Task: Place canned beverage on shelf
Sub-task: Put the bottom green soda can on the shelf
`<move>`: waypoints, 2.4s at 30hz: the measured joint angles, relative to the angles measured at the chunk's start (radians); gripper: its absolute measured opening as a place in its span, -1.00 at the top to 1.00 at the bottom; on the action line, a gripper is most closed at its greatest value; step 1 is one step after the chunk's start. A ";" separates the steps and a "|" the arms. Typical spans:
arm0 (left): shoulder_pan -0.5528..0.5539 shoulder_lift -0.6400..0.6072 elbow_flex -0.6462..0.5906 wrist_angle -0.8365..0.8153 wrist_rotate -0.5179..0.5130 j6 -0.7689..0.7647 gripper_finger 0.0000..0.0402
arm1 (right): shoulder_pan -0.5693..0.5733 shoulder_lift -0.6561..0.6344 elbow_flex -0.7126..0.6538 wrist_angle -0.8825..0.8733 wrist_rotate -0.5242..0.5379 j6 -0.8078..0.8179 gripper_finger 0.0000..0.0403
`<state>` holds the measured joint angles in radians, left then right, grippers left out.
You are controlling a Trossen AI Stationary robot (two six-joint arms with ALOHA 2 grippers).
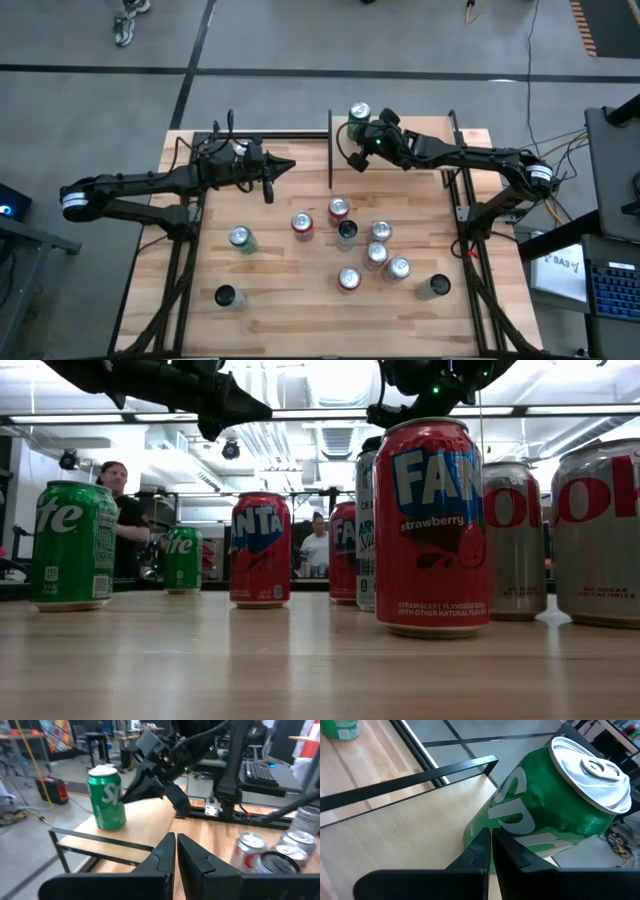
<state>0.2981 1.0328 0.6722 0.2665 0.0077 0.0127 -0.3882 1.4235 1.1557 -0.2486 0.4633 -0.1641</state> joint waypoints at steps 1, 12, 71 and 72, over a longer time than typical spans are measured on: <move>0.000 0.000 0.000 0.010 -0.018 0.005 0.99 | 0.003 0.000 0.000 0.000 0.000 0.016 0.96; 0.000 0.000 0.000 0.056 -0.052 0.085 0.99 | 0.063 -0.010 0.000 -0.008 -0.001 0.086 0.96; 0.198 -0.215 -0.086 0.009 0.351 0.199 1.00 | 0.008 -0.008 -0.002 0.022 -0.043 0.190 0.96; 0.198 -0.214 -0.086 0.010 0.351 0.199 1.00 | 0.003 -0.008 -0.002 0.022 -0.043 0.189 0.96</move>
<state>0.4957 0.8185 0.5861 0.2763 0.3592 0.2115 -0.3854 1.4151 1.1534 -0.2268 0.4202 0.0254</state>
